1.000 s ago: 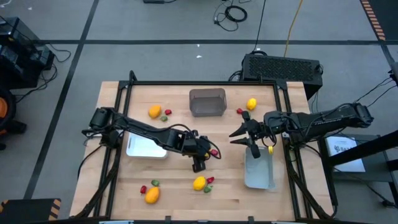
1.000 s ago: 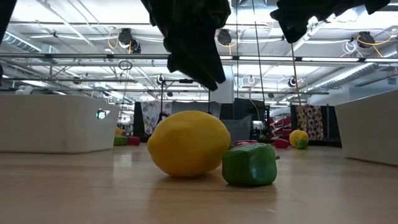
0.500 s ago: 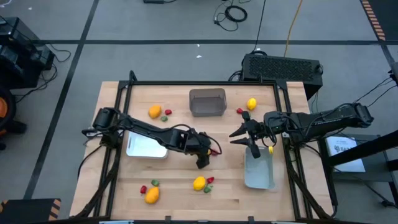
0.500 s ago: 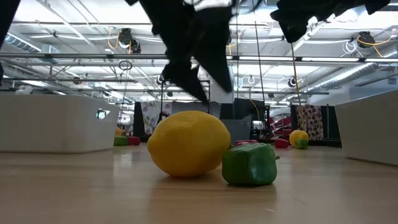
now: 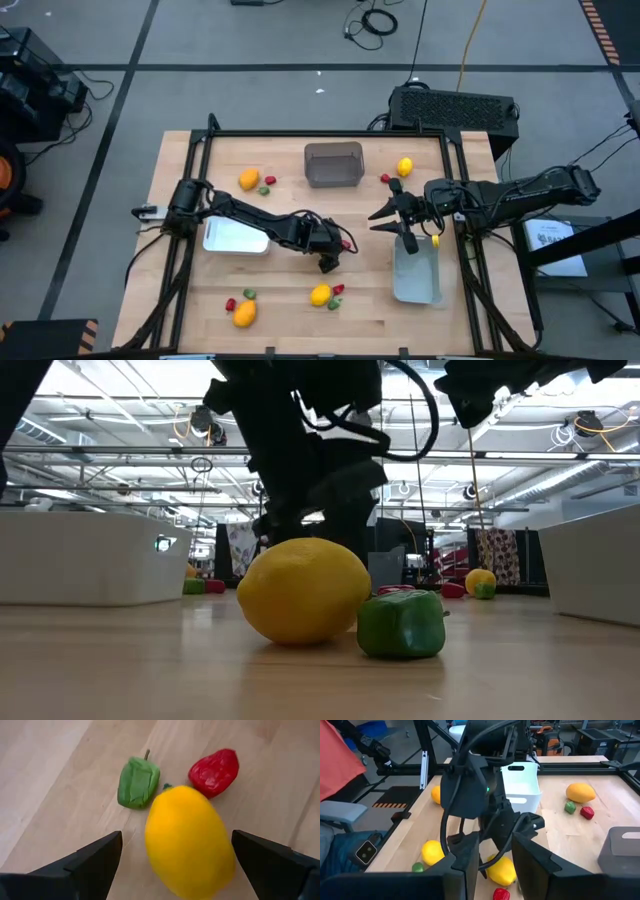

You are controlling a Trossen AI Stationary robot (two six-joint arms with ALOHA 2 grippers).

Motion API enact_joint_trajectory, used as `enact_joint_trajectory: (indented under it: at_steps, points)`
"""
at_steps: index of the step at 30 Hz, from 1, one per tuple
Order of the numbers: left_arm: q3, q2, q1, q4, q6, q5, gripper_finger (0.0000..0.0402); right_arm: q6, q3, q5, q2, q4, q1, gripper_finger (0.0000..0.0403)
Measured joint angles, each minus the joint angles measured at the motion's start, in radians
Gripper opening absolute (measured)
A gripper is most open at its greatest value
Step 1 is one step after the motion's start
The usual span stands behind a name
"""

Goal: Sort produce into baskets
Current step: Put the yellow lemon into the black bin

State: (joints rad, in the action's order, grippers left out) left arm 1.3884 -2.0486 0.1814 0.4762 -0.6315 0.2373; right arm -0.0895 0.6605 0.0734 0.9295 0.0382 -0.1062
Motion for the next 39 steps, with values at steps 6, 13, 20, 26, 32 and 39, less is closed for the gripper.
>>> enact_joint_trajectory:
  at_steps: [6, 13, 20, 26, 32, 39]
  points:
    - [0.0, -0.009, -0.001, -0.005, -0.003, 0.005, 0.0382, 0.0, 0.0, 0.0, 0.0, 0.002, 0.0, 0.0106]
    - [0.0, -0.008, -0.001, 0.007, 0.008, 0.005, 0.0347, 0.0, 0.0, 0.0, 0.0, 0.003, 0.0, 0.0106]
    - [0.0, -0.008, -0.005, 0.008, 0.018, 0.005, 0.0259, 0.001, 0.0, 0.0, 0.0, 0.004, 0.0, 0.0106]
    - [-0.001, 0.029, -0.005, 0.044, 0.067, 0.007, 0.0223, 0.001, 0.0, 0.0, 0.0, 0.005, 0.0, 0.0106]
    - [-0.001, 0.162, -0.008, 0.134, 0.1, 0.129, 0.0229, 0.001, 0.0, 0.0, 0.0, 0.005, 0.0, 0.0106]
    - [0.0, 0.288, -0.108, 0.144, 0.281, 0.273, 0.023, 0.025, 0.0, -0.003, 0.001, -0.008, 0.001, 0.0106]
